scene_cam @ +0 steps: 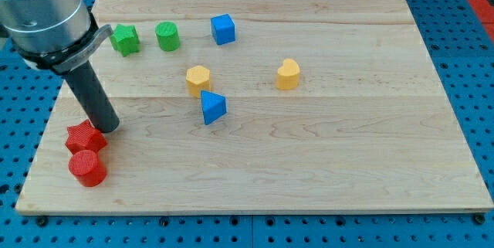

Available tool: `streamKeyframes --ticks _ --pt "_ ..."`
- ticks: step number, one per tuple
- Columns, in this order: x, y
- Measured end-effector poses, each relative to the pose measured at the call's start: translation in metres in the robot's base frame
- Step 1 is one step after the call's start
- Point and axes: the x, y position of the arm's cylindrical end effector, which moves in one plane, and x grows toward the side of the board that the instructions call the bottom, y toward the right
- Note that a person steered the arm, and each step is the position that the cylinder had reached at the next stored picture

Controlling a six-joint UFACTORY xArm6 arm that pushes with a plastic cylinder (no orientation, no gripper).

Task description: Nudge the yellow hexagon a bit up

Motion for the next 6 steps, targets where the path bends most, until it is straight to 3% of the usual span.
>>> streamKeyframes --ticks 1,6 --pt "-0.038 0.030" --pt "-0.066 0.055"
